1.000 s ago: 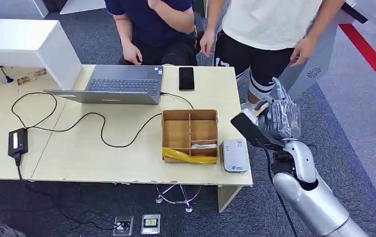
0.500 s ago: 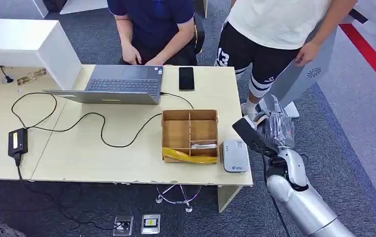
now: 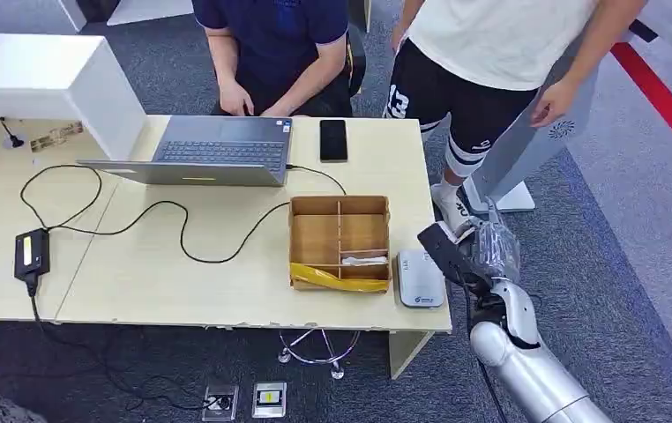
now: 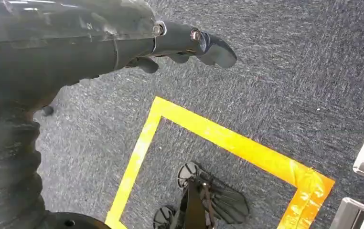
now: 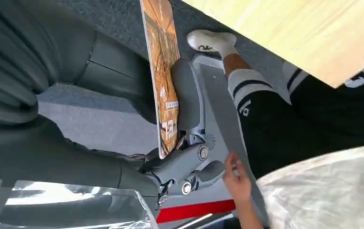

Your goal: Pass the card to the sensor for recognition and then transmit it.

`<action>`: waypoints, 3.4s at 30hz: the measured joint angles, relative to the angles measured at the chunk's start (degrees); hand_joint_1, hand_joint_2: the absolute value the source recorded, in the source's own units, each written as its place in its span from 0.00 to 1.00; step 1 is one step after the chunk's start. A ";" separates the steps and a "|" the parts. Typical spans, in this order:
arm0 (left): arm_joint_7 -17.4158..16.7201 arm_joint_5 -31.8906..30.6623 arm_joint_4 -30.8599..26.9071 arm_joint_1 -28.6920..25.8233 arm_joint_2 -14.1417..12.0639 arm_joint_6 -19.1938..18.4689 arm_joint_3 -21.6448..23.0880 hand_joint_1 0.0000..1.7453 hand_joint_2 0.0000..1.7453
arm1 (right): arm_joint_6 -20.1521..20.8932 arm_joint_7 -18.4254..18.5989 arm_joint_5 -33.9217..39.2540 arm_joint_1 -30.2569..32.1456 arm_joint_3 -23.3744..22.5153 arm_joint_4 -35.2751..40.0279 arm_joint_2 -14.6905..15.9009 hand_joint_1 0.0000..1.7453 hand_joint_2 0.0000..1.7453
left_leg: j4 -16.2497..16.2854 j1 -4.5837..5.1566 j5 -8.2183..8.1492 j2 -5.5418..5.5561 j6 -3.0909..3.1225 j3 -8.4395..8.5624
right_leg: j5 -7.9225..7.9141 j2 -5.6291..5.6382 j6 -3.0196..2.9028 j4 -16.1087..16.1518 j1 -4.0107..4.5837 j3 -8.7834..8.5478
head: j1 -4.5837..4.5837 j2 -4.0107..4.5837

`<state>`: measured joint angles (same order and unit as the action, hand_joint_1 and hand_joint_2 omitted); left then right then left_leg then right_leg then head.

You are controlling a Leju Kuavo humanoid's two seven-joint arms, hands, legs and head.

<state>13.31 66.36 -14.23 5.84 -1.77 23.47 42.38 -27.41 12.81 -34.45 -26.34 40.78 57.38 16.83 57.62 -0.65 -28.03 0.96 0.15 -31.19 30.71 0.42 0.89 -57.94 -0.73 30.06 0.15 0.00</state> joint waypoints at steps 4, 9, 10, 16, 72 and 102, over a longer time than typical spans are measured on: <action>0.04 0.00 0.00 0.03 0.00 -0.04 0.35 0.00 1.00 | -0.13 -0.39 0.41 0.72 -0.09 -1.73 -0.33 1.00 1.00 | 0.00 0.00 0.00 0.00 0.00 0.00 | 0.00 0.00 0.00 0.00 0.00 0.00 | -0.02 0.00; 0.04 0.00 0.00 0.14 0.00 -0.11 0.48 0.00 1.00 | -0.09 -1.14 1.15 1.67 -0.09 -3.17 -1.05 1.00 1.00 | 0.00 0.00 0.00 -0.01 0.00 0.00 | 0.00 0.00 0.00 0.00 0.00 0.00 | -0.02 0.00; 0.07 0.00 0.00 0.15 -0.02 -0.15 0.48 0.00 1.00 | -0.09 -1.31 1.36 1.82 -0.09 -3.39 -1.23 1.00 1.00 | 0.00 0.00 0.00 -0.01 0.00 0.00 | 0.00 0.01 0.00 0.00 0.00 0.00 | -0.02 0.00; 0.22 0.02 0.00 0.16 -0.15 -0.39 0.53 0.00 1.00 | -0.15 -1.86 1.70 2.79 -0.09 -4.09 -2.30 1.00 1.00 | 0.00 0.00 0.00 -0.01 0.00 0.00 | 0.00 0.01 0.00 0.00 0.00 0.00 | -0.02 0.00; 0.02 0.50 0.00 0.88 -0.66 -0.52 3.37 0.00 1.00 | -0.59 -3.98 2.43 3.63 -2.75 -10.63 -5.86 1.00 1.00 | 0.00 -0.01 0.01 -0.09 0.00 0.12 | -0.05 0.13 0.00 0.00 0.01 -0.06 | -0.02 0.00; -0.02 0.07 0.00 2.49 -0.76 -0.37 5.27 0.00 1.00 | 6.19 0.55 -3.52 -15.07 -7.06 15.71 -4.81 1.00 1.00 | 0.00 -0.01 0.16 -0.08 0.01 0.01 | -0.16 0.11 -0.01 -0.04 0.02 -0.01 | -0.02 0.02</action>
<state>13.29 66.42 -14.23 8.33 -2.54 23.10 47.65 -21.22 13.36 -37.97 -41.41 33.72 73.08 12.02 57.61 -0.67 -27.88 0.88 0.16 -31.19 30.55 0.53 0.89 -57.98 -0.71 30.05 0.13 0.02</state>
